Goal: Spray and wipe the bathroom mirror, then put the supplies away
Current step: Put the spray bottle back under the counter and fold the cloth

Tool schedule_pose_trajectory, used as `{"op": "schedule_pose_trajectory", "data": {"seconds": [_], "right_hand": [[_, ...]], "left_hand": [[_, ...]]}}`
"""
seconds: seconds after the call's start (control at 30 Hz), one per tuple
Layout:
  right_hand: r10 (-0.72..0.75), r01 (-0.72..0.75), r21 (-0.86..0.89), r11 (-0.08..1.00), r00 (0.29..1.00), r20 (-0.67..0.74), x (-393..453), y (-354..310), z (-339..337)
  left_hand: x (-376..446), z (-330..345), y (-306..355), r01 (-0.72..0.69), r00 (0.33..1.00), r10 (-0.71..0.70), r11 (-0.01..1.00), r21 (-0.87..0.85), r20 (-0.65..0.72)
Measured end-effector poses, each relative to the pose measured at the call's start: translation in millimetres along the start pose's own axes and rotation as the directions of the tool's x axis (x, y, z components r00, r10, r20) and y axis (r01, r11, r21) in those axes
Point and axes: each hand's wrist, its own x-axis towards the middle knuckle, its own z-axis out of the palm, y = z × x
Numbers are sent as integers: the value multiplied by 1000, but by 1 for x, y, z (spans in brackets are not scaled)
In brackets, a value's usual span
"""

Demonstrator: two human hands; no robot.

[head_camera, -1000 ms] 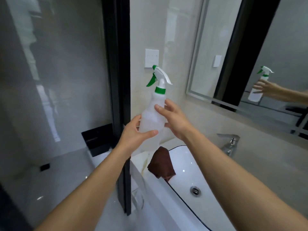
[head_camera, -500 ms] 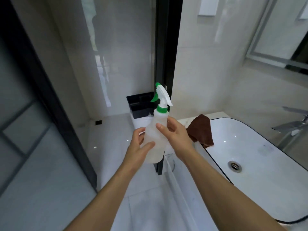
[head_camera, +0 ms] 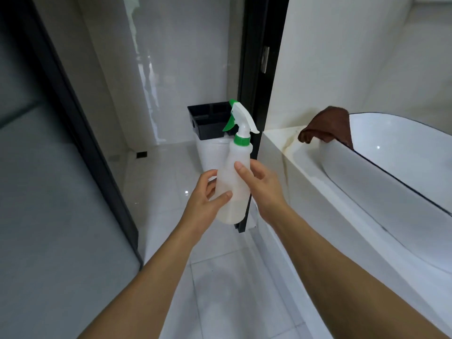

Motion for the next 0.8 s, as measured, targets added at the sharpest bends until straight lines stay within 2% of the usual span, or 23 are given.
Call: {"op": "schedule_pose_trajectory", "data": {"seconds": [0.17, 0.47, 0.6, 0.7, 0.8], "right_hand": [[-7, 9, 28, 1000, 998, -62, -15, 88, 9], [47, -45, 60, 997, 998, -33, -37, 241, -1], [95, -87, 132, 987, 994, -54, -51, 291, -18], [185, -156, 253, 955, 978, -95, -61, 321, -33], [260, -216, 286, 934, 957, -128, -75, 347, -48]], "left_hand": [[0, 6, -87, -35, 999, 36, 999, -16, 27], [2, 28, -231, -89, 994, 89, 996, -3, 65], [8, 46, -278, -100, 991, 93, 993, 65, 94], [16, 66, -304, -103, 988, 79, 976, 189, 130], [19, 86, -324, -72, 983, 29, 969, 237, 180]]}}
